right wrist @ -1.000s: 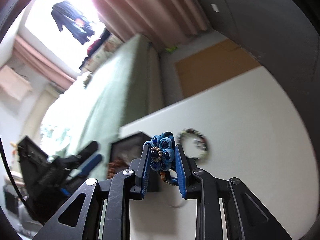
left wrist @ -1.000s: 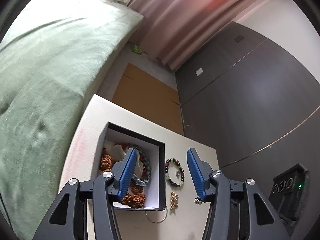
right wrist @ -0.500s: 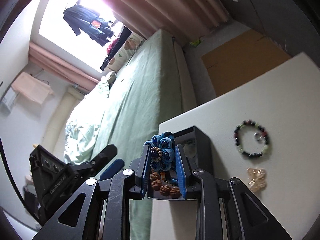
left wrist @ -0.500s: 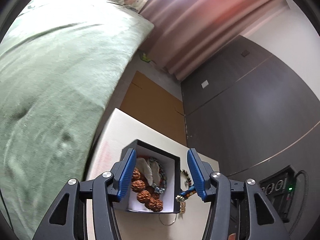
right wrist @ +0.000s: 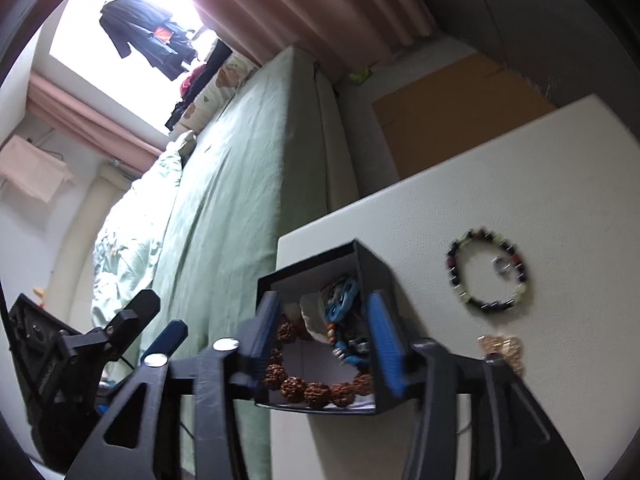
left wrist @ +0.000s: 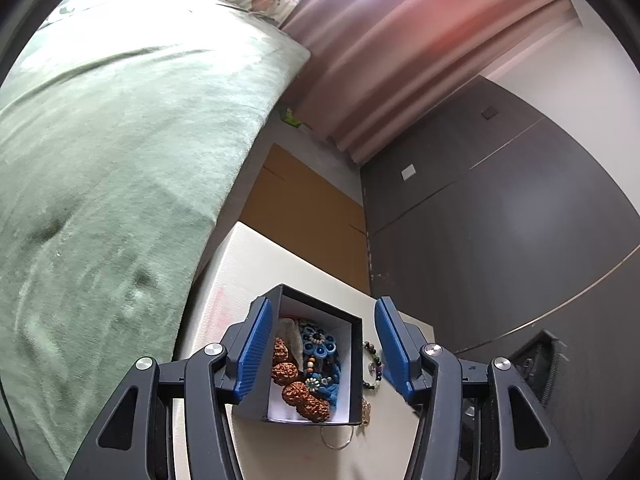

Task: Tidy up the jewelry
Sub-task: 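Carry the blue flower charm over the box and open the right tool, then move the left tool down to the silver hoop earring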

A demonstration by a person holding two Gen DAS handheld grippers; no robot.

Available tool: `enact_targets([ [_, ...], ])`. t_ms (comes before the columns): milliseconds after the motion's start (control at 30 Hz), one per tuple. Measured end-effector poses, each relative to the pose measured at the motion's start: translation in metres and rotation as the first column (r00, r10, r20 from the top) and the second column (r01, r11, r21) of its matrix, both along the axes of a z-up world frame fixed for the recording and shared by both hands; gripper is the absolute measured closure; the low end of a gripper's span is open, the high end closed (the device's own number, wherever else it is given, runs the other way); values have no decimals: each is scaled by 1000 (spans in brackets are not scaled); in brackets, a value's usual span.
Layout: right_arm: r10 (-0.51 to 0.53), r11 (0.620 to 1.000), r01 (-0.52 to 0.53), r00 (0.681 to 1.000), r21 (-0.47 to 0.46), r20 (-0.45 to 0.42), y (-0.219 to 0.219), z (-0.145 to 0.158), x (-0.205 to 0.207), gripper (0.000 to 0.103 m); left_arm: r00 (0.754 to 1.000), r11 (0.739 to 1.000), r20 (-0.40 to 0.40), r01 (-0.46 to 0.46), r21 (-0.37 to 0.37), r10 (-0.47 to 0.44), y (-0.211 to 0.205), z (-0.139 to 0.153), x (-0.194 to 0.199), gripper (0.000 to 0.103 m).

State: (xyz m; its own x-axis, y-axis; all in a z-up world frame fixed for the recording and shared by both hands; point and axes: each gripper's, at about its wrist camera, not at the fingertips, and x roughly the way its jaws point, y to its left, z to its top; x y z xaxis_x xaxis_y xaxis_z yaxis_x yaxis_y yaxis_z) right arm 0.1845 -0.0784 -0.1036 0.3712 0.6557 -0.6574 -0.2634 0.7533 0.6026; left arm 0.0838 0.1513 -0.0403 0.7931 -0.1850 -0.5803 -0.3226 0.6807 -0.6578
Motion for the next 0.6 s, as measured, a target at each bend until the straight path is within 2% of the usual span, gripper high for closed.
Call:
enact_targets([
  [100, -23, 999, 24, 999, -25, 29, -15, 9, -3, 51, 1000, 1000, -6, 10, 6, -10, -5, -1, 3, 48],
  [333, -84, 994, 85, 996, -62, 12, -64, 19, -1, 51, 997, 996, -20, 73, 60, -72, -36, -1, 15, 48],
  [600, -151, 985, 147, 988, -88, -33, -114, 16, 5, 51, 978, 968, -90, 202, 151, -190, -89, -11, 33, 48],
])
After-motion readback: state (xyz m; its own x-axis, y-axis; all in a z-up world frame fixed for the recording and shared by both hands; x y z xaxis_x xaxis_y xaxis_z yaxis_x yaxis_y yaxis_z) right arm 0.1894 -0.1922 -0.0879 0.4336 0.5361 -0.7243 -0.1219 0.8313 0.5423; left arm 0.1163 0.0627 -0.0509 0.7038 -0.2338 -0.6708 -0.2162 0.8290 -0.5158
